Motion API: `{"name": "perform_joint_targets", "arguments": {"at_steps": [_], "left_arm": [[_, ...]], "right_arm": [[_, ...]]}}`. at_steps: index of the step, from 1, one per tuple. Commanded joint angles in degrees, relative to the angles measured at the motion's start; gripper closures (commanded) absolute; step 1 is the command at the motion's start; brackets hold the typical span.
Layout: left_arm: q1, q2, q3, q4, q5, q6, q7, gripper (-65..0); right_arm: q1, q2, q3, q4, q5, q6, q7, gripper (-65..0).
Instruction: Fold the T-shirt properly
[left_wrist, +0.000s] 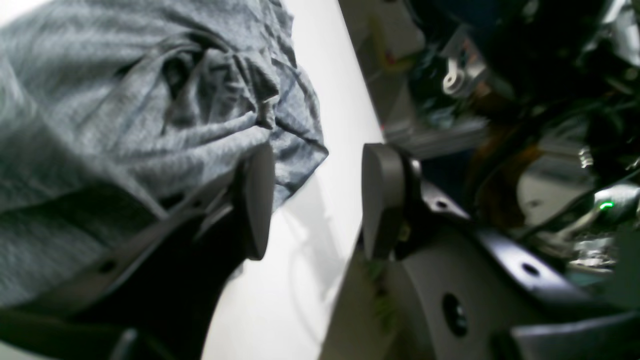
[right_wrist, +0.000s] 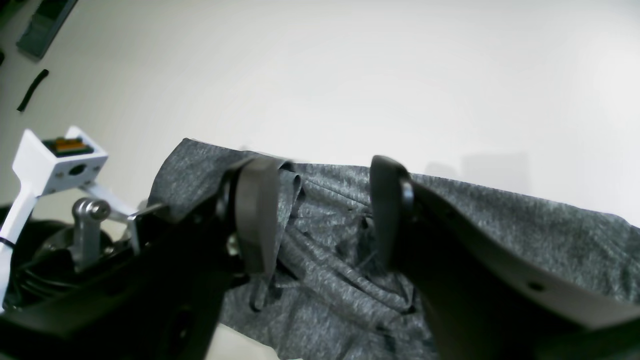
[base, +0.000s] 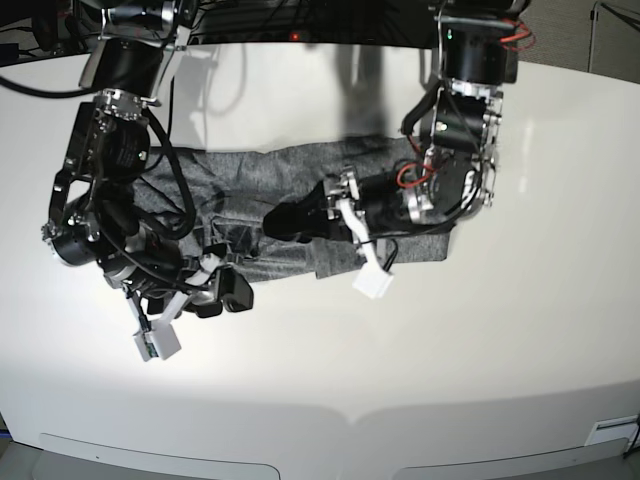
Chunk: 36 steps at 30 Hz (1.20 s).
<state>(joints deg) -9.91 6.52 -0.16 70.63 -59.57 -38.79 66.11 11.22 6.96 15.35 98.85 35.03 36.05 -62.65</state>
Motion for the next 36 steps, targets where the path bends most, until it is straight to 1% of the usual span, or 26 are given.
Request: {"name": "perform_joint_targets", "arguments": {"at_steps": [1,2,5,8,10,11,13,15,17,18,20,21,22,23,25,27,30,32,36], "left_arm": [[-2.08,0.09,-0.11,1.05,-0.94,-0.37,-0.11,-27.7],[-3.06,-0.02,-0.17,1.11,-0.85,-0.26,0.79,-27.7],[-6.47,-0.02,-0.15,1.29,-1.01,-0.26,4.76,-27.7],[-9.77,-0.02,-0.15,2.47,-1.05,-0.26,10.95,-27.7],[-11.61,-0.04,-0.15,4.04,-0.90,-0.26,13.89,-27.7],[-12.31,-0.04,-0.15,4.92,-0.37,-0.26,13.89,-27.7],[-13.35,-0.04,-0.15,6.69,1.25,-0.28,13.27,-27.7],[-13.97,-0.02,-0.15,8.26,2.84,-0.28,12.68,-27.7],[-14.05,0.00,-0.15,9.51,4.09,-0.31,11.93,-27.7],[-14.03,0.00,-0.15,9.90,4.59,-0.31,11.65,-27.7],[-14.03,0.11,-0.15,10.60,5.68,-0.31,11.72,-27.6],[-13.90,0.11,-0.13,11.34,5.88,-0.37,11.96,-26.6],[-13.77,0.11,-0.13,12.39,6.64,-0.59,11.89,-24.7],[-13.75,0.11,-0.13,13.75,8.15,-1.21,11.85,-22.4],[-13.75,0.02,-0.11,16.81,12.15,-1.21,11.54,-18.8],[-13.75,-0.44,-0.09,19.54,13.60,-1.21,9.73,-18.9],[-13.75,-0.90,-0.09,22.38,15.26,-1.21,9.73,-18.9],[-13.75,-1.40,-0.09,23.12,15.23,-1.21,9.92,-18.9],[-13.75,-1.79,-0.09,23.17,15.17,-1.21,9.66,-18.9]], "right_arm": [[1.31,0.20,0.02,0.90,1.11,1.03,2.08,-30.2],[1.33,0.20,0.02,0.90,1.11,1.55,2.75,-30.2],[1.36,0.37,0.04,0.90,0.39,1.66,4.96,-30.2],[1.99,0.33,1.18,0.90,-3.91,1.60,5.86,-30.2],[2.56,0.46,3.50,0.90,-6.58,1.44,5.86,-30.2],[2.73,0.81,5.01,0.90,-6.80,1.36,5.68,-30.2],[2.69,2.14,8.28,0.90,-6.78,0.04,5.53,-30.2],[2.19,4.94,10.86,0.90,-6.25,-0.11,4.22,-30.2],[1.20,8.59,12.87,0.90,-4.92,-0.11,3.04,-30.2],[0.48,10.43,13.68,0.90,-3.56,-0.11,2.54,-31.6],[-1.33,13.70,14.88,0.90,-1.57,-0.11,1.68,-39.5],[-2.47,15.04,15.21,0.83,-1.62,-0.11,1.66,-42.9],[-3.56,16.11,15.43,0.68,-1.68,-0.13,1.60,-44.2],[-4.44,16.83,15.50,0.31,-2.19,-0.24,1.27,-44.1],[-5.27,17.75,15.50,-1.42,-3.17,-0.92,0.48,-44.1],[-5.33,18.29,15.50,-4.74,-3.58,-1.57,0.50,-44.1],[-4.55,18.82,15.76,-11.45,-4.33,-1.55,0.98,-44.1],[-3.72,19.02,16.52,-16.02,-5.29,-1.55,1.84,-44.1],[-3.28,20.39,18.12,-23.67,-5.22,-1.49,4.39,-44.1]]}}
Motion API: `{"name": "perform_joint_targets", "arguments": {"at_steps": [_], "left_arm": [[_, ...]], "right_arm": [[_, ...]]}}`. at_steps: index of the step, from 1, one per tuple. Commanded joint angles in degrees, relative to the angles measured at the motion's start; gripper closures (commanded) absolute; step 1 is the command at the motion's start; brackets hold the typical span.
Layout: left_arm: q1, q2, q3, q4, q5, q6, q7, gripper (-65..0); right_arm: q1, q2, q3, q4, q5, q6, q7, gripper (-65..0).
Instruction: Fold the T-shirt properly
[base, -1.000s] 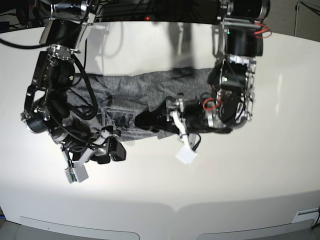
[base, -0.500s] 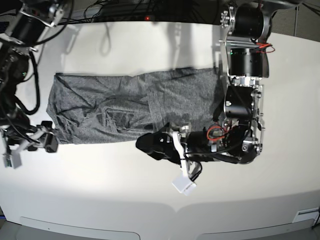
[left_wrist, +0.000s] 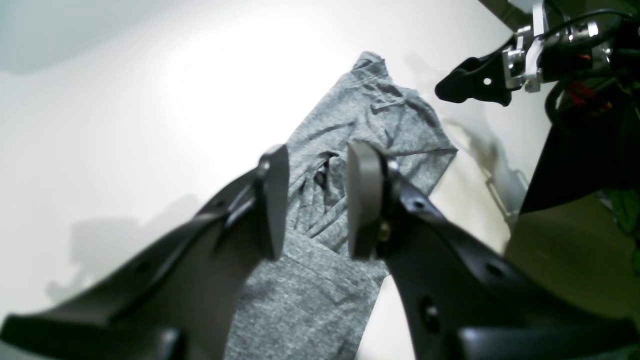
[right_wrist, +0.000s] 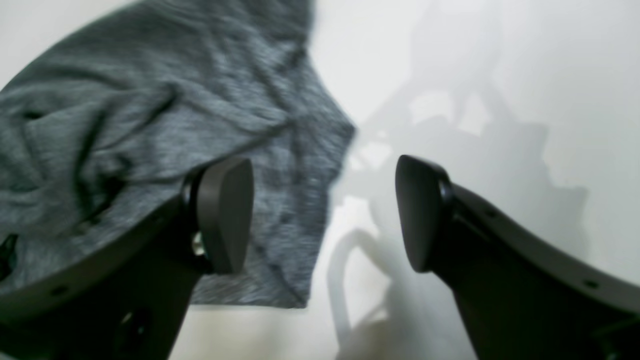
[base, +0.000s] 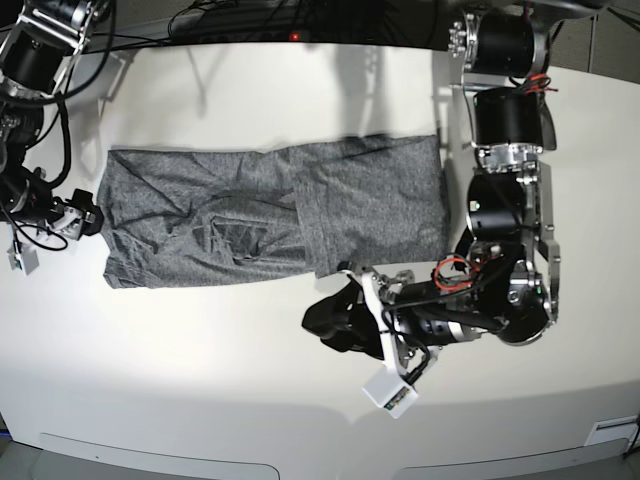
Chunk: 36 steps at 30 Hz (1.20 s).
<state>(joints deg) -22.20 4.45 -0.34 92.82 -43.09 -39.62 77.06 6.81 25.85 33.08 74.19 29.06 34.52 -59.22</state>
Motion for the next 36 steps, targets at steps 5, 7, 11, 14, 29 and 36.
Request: {"name": "perform_joint_targets", "arguments": {"at_steps": [5,7,11,14,29,36], "left_arm": [[-1.46,0.31,0.09,0.98,-5.46,-0.38,-1.70,-18.9],[-1.46,0.31,0.07,0.98,-7.19,-0.38,-1.68,-18.9],[-1.46,0.26,0.07,0.92,-9.99,-0.38,-1.68,-18.9],[-1.44,0.26,0.07,0.59,-12.66,-0.38,-1.64,-18.9],[-1.01,-6.51,0.09,-0.63,2.62,0.33,-6.38,-7.2],[6.05,-14.56,0.07,-0.61,2.64,0.37,-7.39,0.0]], "right_arm": [[1.68,2.54,0.37,-5.40,3.98,2.16,2.29,-44.1],[2.49,2.54,0.26,-8.15,6.38,2.69,2.32,-44.1],[4.79,1.60,0.26,-13.49,7.34,4.79,2.25,-44.1],[5.49,0.74,-0.59,-16.02,7.45,5.42,2.19,-44.1],[5.62,0.33,-12.98,-16.48,14.73,5.48,-1.25,-27.9],[7.50,0.28,-13.22,-16.46,19.58,5.48,-2.62,0.0]]}}
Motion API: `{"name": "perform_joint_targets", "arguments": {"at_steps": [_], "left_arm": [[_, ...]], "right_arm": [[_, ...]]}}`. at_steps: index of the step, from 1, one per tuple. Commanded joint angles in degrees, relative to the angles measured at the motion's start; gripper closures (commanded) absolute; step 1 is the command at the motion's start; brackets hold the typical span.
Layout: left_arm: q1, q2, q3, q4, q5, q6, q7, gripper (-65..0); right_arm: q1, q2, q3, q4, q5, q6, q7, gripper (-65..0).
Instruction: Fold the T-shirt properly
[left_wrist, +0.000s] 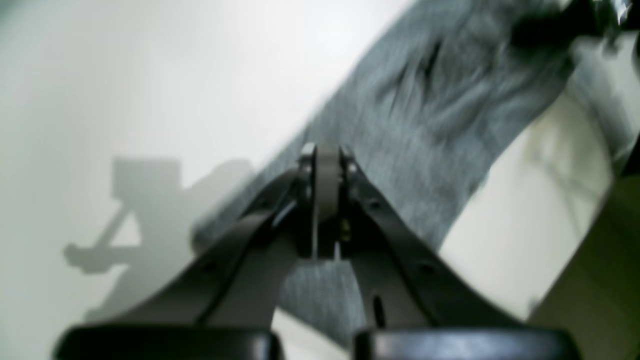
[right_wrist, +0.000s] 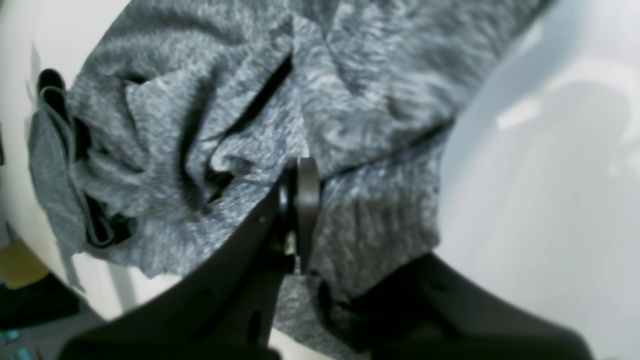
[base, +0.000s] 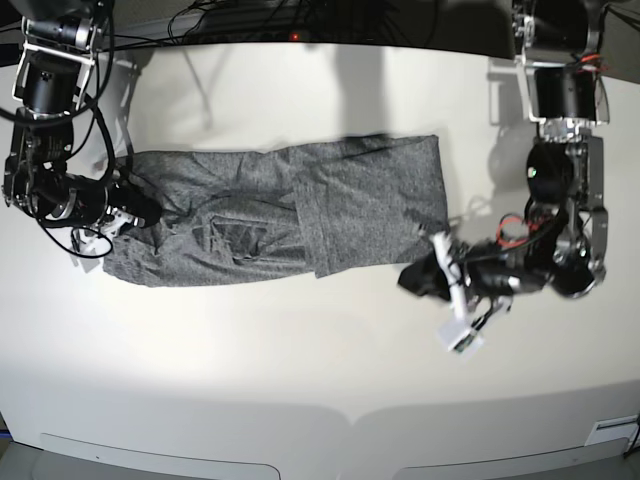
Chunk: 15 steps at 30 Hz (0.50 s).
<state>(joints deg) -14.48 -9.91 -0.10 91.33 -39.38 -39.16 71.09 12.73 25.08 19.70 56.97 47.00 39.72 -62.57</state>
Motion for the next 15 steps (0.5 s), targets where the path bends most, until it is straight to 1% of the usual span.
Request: {"name": "perform_joint_targets", "arguments": {"at_steps": [1,4,7,8,11,13,15], "left_arm": [[-0.57,-0.98,-0.17,0.87,-1.07,-0.07,-2.21,0.0],[2.36,-3.02,-0.17,0.87,-1.07,-0.07,-5.03,0.0],[5.07,-3.80,-0.17,0.87,-0.70,-0.07,-6.21,0.0],[5.95,-3.76,-0.15,0.87,0.20,-0.07,-6.32,0.0],[8.46,-3.50,-0.17,0.87,4.20,-0.04,-6.54,0.0],[9.88,-3.48,-0.17,0.87,7.43,0.02,-6.82,0.0],[11.17,-3.48,-0.17,0.87,10.75,1.09,-9.11,0.0]], "right_arm": [[2.19,1.01,0.13,0.76,3.06,0.28,-0.35,0.0],[4.74,-0.28,0.13,0.76,6.23,0.28,-5.25,0.0],[7.63,-2.82,0.13,0.81,6.23,0.28,-9.84,0.0],[8.41,-3.74,0.13,0.83,6.47,0.28,-10.56,0.0],[9.97,-6.21,0.13,1.16,10.71,0.28,-12.20,0.0],[10.51,-7.72,0.09,1.88,10.88,0.28,-12.20,0.0],[10.62,-8.83,-0.92,2.99,11.13,0.28,-12.22,0.0]]}}
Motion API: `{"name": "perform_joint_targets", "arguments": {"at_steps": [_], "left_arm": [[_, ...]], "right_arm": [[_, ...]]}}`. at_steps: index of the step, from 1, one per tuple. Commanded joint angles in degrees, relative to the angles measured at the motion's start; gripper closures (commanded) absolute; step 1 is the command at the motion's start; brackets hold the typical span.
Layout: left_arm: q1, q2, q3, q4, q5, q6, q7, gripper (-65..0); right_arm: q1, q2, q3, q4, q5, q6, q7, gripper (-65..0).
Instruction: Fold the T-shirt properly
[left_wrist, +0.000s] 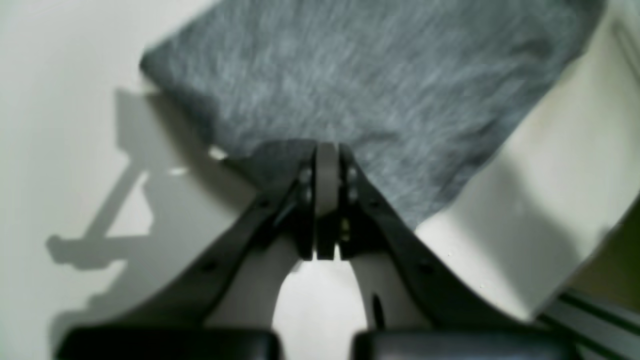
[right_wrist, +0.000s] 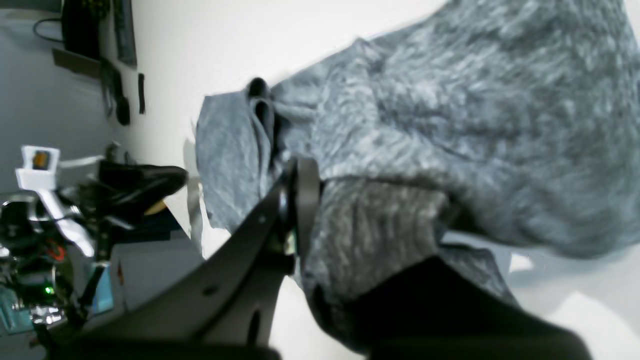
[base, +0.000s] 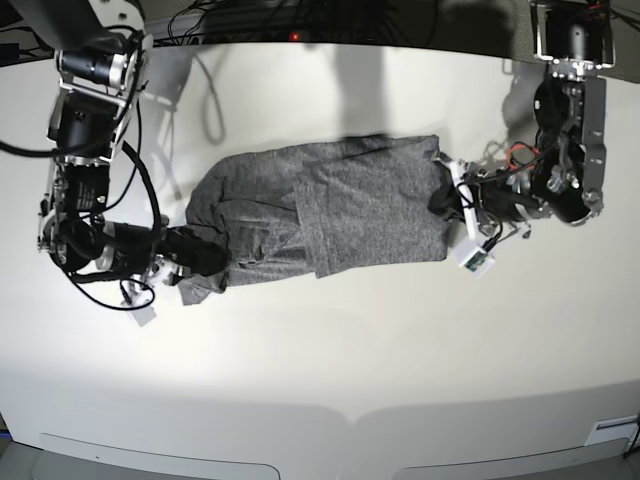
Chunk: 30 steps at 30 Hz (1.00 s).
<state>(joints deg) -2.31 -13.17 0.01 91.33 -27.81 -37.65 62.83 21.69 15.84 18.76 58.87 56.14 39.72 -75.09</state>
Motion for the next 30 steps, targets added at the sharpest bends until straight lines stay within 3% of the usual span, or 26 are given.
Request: {"name": "perform_joint_targets", "arguments": {"at_steps": [1,5,13,21,24,30], "left_arm": [[-0.50,-0.20,-0.28,0.87,0.63,0.52,-2.29,0.0],[0.37,-0.20,-0.28,0.87,2.29,2.84,-5.05,0.0],[0.72,-0.20,-0.28,0.87,2.32,3.85,-4.00,0.0],[2.36,-0.20,-0.28,0.85,2.32,3.85,-3.98,0.0],[2.64,-0.20,-0.28,0.87,2.29,3.85,-3.98,0.0],[2.93,-0.22,-0.28,0.87,2.32,3.82,-3.48,0.0]], "right_arm": [[1.64,0.02,-0.92,1.75,2.01,0.28,0.28,0.0],[1.64,-1.62,-6.82,3.69,2.14,0.28,0.26,0.0],[1.66,-5.70,-18.69,9.22,9.53,0.28,0.26,0.0],[1.79,-13.18,-22.58,11.43,10.05,0.28,0.28,0.0],[1.79,-16.96,-22.58,11.43,8.96,0.28,0.28,0.0],[1.79,-24.09,-22.58,11.43,0.24,0.28,0.31,0.0]]}}
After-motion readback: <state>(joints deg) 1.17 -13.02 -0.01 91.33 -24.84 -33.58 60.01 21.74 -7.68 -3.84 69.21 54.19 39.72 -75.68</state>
